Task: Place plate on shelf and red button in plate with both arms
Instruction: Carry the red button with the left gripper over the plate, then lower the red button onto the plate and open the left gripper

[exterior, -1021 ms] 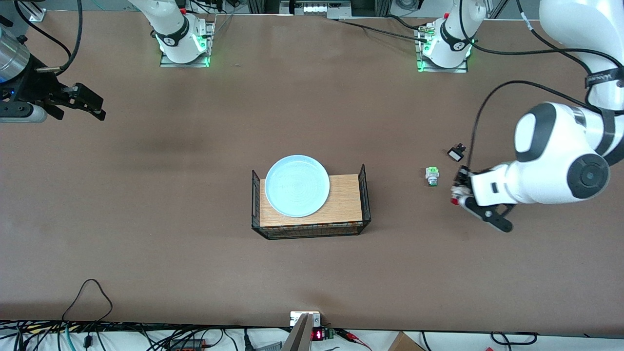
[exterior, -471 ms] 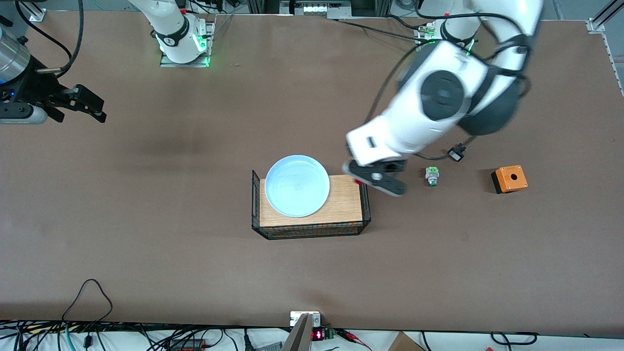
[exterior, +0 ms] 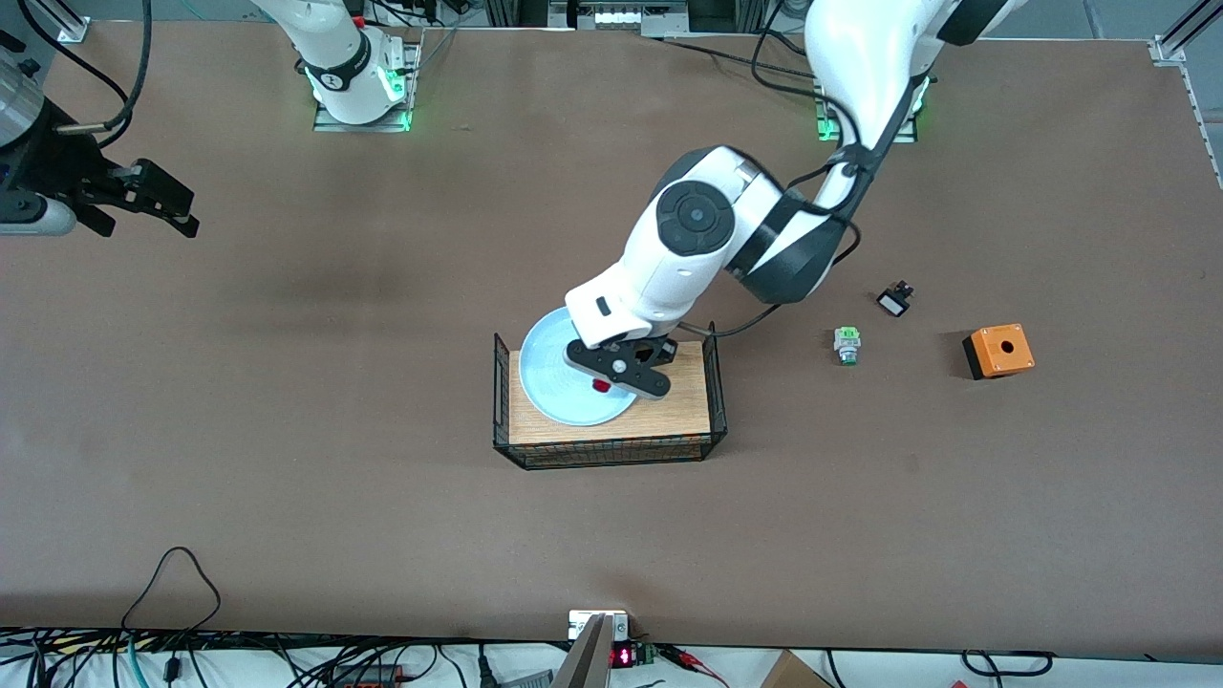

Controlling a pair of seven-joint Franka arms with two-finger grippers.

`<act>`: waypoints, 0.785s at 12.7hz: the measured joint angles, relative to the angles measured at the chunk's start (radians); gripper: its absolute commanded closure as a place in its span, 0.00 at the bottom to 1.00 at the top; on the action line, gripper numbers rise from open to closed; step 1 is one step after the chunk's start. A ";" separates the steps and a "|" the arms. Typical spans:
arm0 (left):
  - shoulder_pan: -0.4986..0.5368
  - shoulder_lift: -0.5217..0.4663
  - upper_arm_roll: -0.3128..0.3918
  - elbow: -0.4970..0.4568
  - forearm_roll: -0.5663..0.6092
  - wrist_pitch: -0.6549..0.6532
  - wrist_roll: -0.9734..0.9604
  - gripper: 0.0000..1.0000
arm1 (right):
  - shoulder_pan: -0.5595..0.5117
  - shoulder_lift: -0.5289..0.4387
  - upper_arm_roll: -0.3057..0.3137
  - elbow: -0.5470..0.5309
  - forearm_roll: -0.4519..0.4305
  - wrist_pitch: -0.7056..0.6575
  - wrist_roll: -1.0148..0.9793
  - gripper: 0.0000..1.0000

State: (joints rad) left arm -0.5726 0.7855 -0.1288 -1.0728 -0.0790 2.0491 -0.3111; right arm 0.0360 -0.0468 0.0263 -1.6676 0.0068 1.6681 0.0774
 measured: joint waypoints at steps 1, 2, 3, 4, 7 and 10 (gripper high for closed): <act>-0.004 0.015 0.001 0.001 0.000 0.015 0.000 0.79 | -0.003 0.010 -0.002 -0.001 0.000 0.000 0.000 0.00; -0.009 0.025 0.001 0.002 0.000 0.023 -0.001 0.51 | -0.008 0.017 -0.004 -0.001 0.000 0.000 0.000 0.00; -0.013 0.029 0.001 0.002 0.000 0.025 -0.003 0.01 | -0.011 0.019 -0.008 -0.001 0.000 0.000 0.000 0.00; -0.016 0.030 0.001 0.002 0.000 0.025 -0.004 0.00 | -0.014 0.019 -0.013 0.000 0.000 0.000 0.000 0.00; -0.017 0.029 0.004 0.009 0.000 0.022 -0.005 0.00 | -0.018 0.017 -0.018 0.004 0.000 0.000 -0.001 0.00; -0.009 0.011 0.036 0.045 0.000 -0.124 -0.011 0.00 | -0.018 0.013 -0.018 0.015 0.000 0.000 -0.001 0.00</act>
State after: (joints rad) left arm -0.5815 0.7963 -0.0929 -1.0277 -0.0786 1.9255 -0.3219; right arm 0.0180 -0.0338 0.0088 -1.6524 0.0068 1.6683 0.0768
